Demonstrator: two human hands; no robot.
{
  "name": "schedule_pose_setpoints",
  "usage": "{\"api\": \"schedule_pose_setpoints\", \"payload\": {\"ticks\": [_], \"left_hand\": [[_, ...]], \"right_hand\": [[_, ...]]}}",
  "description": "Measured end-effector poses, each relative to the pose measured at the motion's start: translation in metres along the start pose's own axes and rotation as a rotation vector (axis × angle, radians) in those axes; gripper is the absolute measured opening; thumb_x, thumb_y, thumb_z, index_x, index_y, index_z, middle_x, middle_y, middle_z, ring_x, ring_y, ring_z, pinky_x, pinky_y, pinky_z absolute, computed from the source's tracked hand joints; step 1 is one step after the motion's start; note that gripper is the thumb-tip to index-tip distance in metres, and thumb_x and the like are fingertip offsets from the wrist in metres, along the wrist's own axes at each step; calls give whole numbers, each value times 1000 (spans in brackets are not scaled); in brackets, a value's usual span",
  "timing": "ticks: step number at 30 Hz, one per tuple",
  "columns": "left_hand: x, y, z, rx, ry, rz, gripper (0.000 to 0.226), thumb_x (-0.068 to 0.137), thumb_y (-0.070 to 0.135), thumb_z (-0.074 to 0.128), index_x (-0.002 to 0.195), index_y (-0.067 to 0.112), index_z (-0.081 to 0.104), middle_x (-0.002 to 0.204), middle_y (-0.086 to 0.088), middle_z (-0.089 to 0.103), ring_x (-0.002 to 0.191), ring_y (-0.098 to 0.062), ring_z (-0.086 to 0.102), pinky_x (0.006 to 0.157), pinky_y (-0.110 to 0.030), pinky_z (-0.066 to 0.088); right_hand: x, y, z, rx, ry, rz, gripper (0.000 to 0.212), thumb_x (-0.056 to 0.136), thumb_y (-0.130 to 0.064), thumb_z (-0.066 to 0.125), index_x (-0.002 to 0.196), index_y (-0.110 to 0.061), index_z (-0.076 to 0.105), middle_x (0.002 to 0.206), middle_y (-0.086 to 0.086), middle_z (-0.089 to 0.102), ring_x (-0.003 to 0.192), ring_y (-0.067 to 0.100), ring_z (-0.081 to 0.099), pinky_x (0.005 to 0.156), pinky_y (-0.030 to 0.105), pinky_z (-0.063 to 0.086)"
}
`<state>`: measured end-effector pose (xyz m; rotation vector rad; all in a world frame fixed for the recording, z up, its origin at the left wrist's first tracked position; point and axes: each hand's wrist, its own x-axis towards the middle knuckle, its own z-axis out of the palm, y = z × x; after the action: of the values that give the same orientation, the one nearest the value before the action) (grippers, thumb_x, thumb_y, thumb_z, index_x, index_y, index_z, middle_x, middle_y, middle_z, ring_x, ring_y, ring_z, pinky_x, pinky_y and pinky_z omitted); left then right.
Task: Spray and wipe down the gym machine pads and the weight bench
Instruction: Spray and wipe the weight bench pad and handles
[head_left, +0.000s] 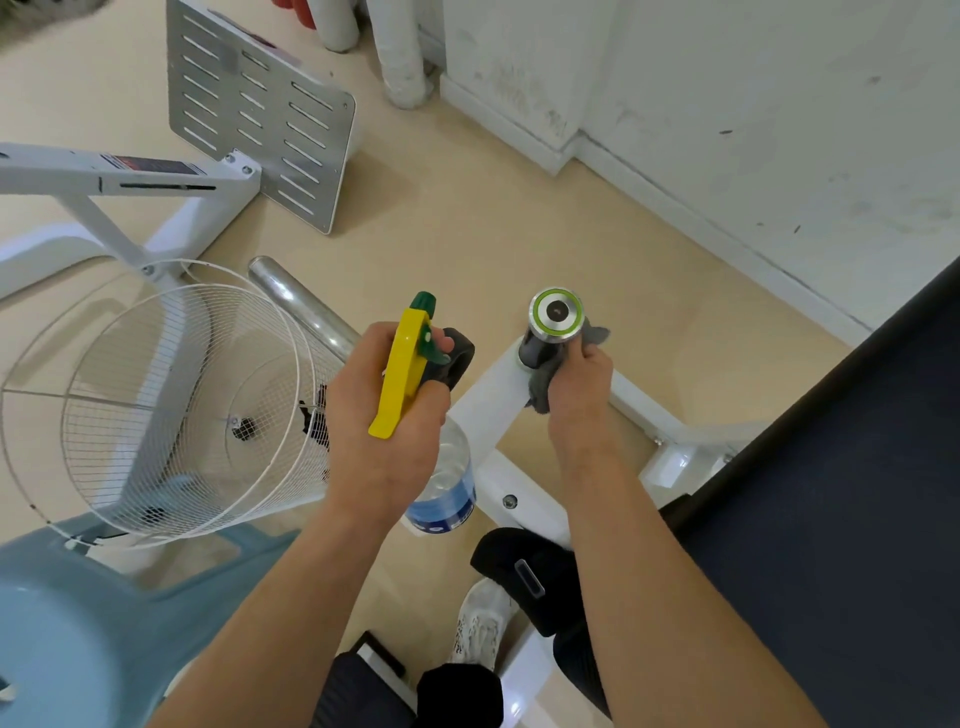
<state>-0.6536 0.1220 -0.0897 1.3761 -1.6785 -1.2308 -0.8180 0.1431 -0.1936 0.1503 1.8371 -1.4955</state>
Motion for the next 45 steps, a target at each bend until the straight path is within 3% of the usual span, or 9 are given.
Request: {"api": "schedule_pose_setpoints", "payload": {"ticks": [5,14,17,20,25,30,33,35,45], "left_hand": [[-3,12,6,16,-26,1,34,72,7,55,101,18,67,95,14,72,70,-23,66,68,-52,58],[-3,25,13,-16,-32,-17,36,70,6,54,100,18,68,94,17,71,70,-17,64,69,-52,58],[1,23,15,-19,-27,-10,35,70,6,55,100,20,68,93,14,71,70,-18,64,68,-52,58],[5,20,13,-16,-21,14,36,71,6,55,99,24,67,82,8,70,67,-27,62,63,-53,56],[9,16,5,-15,-28,16,34,72,3,54,99,19,68,87,3,71,65,-30,61,62,-50,54],[13,12,0,1,-25,10,35,71,5,55,100,19,68,87,3,71,68,-24,62,64,-45,56],[14,12,-3,-4,-27,19,34,72,5,56,100,20,68,86,0,70,65,-29,61,63,-48,54],[14,14,-4,-22,-25,12,33,72,5,55,99,22,67,85,-3,70,63,-34,60,62,-50,53],[3,37,-14,-19,-50,10,29,73,10,55,99,19,66,73,-1,66,60,-24,58,58,-43,51]], "right_hand": [[13,-3,-8,-153,6,-35,36,95,-22,60,61,-20,48,63,-4,48,59,19,40,63,31,35],[-8,-90,-35,97,-487,-273,12,93,-14,63,100,-12,73,107,16,74,101,35,70,87,48,58],[0,-91,-29,-19,-602,-164,26,96,-32,61,107,-10,68,101,13,72,87,33,69,63,35,56],[7,-83,-16,-187,-729,91,43,91,-48,57,87,-9,74,84,18,66,75,34,56,64,35,46],[26,-90,-3,-674,-904,-25,34,88,-39,64,68,-15,76,64,6,66,55,23,55,49,27,46],[61,-66,-4,-886,-810,-70,28,84,-30,67,92,-4,75,102,17,74,88,21,64,91,52,55],[55,-74,-5,-893,-832,-113,34,97,-25,63,65,-22,74,70,-8,70,68,8,61,69,28,51],[39,-89,-1,-814,-892,-101,38,100,-35,57,77,-11,75,69,-1,69,60,11,59,56,21,46],[-15,-167,7,-638,-815,-32,39,99,-37,56,85,-4,71,74,10,72,65,20,67,66,30,56]]}}
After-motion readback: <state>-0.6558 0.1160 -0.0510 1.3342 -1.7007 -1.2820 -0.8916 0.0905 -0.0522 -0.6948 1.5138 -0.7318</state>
